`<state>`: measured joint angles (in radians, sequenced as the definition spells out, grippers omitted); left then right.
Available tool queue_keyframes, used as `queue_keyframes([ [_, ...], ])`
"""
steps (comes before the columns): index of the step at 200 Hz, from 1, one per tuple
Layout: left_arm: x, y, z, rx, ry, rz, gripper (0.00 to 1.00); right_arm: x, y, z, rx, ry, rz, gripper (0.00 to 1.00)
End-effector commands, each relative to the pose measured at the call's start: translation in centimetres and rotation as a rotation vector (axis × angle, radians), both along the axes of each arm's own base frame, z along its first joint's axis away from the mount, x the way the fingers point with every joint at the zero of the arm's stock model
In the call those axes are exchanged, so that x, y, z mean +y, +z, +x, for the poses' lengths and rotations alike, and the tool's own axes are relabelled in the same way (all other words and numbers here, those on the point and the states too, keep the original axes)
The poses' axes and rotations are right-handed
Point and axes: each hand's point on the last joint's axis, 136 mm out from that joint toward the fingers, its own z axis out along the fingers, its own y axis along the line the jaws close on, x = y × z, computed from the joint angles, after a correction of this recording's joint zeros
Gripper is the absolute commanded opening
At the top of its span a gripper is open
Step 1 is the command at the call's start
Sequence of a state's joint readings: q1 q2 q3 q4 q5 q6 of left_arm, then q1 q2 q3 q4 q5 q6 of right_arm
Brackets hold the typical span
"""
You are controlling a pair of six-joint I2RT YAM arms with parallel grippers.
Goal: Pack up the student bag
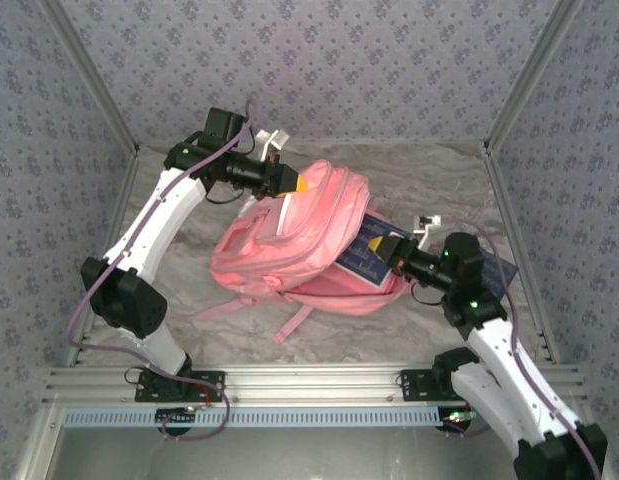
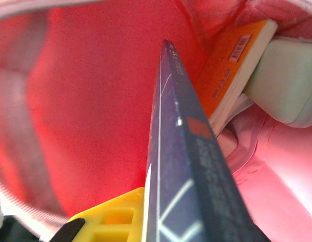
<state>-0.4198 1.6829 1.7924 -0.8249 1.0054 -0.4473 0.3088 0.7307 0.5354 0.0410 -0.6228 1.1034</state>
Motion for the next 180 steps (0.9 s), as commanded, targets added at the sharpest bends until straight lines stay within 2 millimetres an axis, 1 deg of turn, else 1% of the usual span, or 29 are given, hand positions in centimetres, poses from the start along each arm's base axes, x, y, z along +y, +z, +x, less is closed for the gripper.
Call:
queue_keyframes([
  [1, 0.2, 7.9, -3.2, -0.208, -0.109, -0.190, 0.00, 1.1, 2.3, 1.8, -0.064, -0.017, 0.034, 0.00],
  [25, 0.3, 8.0, -3.5, -0.212, -0.109, -0.191, 0.00, 2.7, 0.0, 3.5, -0.012, -0.035, -0.039, 0.00],
  [52, 0.2, 8.0, -3.6, -0.196, -0.109, -0.193, 0.00, 3.7, -3.6, 5.1, 0.083, -0.079, -0.180, 0.00],
  [70, -0.1, 8.0, -3.7, -0.195, -0.117, -0.193, 0.00, 4.6, -4.9, 6.1, 0.106, -0.088, -0.240, 0.00],
  [90, -0.5, 7.7, -4.0, -0.193, -0.132, -0.191, 0.00, 5.6, -5.5, 7.1, 0.111, -0.091, -0.280, 0.00],
  [101, -0.6, 7.6, -4.0, -0.193, -0.136, -0.191, 0.00, 6.2, -5.4, 7.6, 0.104, -0.094, -0.284, 0.00],
  [123, -0.7, 7.5, -4.0, -0.193, -0.137, -0.189, 0.00, 7.7, -4.6, 8.3, 0.058, -0.072, -0.232, 0.00],
  [154, -0.8, 7.5, -3.9, -0.186, -0.133, -0.187, 0.00, 8.5, -3.3, 8.8, 0.021, -0.068, -0.152, 0.00],
  [166, -1.0, 7.8, -3.6, -0.206, -0.134, -0.198, 0.00, 9.0, -3.1, 8.9, 0.018, -0.068, -0.135, 0.00],
  [180, -1.1, 7.8, -3.5, -0.203, -0.134, -0.200, 0.00, 9.9, -3.3, 9.2, 0.037, -0.071, -0.137, 0.00],
])
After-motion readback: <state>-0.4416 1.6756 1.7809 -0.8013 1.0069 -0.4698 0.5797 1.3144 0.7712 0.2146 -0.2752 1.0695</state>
